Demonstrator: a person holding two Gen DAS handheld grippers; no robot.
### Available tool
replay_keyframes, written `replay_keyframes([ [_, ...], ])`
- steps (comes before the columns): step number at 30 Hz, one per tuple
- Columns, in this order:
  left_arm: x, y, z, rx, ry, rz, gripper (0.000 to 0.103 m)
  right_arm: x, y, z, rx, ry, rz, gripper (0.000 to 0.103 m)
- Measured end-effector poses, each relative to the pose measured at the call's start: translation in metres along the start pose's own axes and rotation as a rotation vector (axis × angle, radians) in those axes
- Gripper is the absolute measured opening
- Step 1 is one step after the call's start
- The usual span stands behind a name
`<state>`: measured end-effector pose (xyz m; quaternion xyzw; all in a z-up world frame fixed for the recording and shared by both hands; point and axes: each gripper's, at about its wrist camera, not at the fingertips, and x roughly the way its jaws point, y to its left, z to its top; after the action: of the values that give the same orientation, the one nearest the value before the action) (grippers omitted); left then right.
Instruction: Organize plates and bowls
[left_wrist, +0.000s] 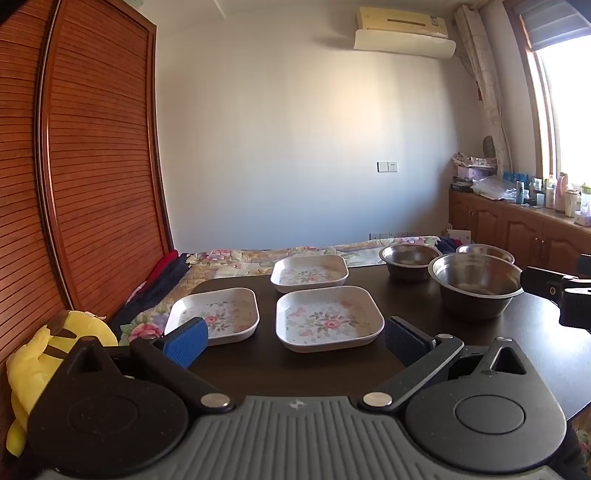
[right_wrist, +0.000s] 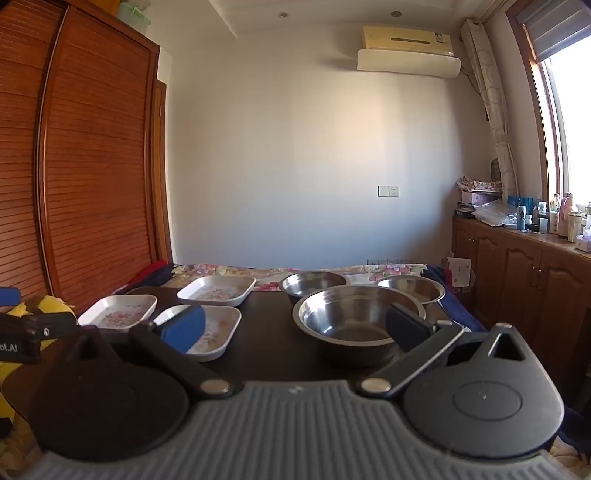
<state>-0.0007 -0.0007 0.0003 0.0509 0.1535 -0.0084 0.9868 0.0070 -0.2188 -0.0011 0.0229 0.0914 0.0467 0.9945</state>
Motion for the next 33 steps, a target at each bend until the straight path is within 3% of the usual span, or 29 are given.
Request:
replay_keyframes([
  [33,0.0024,-0.0017,-0.0012,0.000,0.000,0.002,0.103,-0.0012,0.0001,-0.0003,-0.005,0.001,-0.005,0.103],
])
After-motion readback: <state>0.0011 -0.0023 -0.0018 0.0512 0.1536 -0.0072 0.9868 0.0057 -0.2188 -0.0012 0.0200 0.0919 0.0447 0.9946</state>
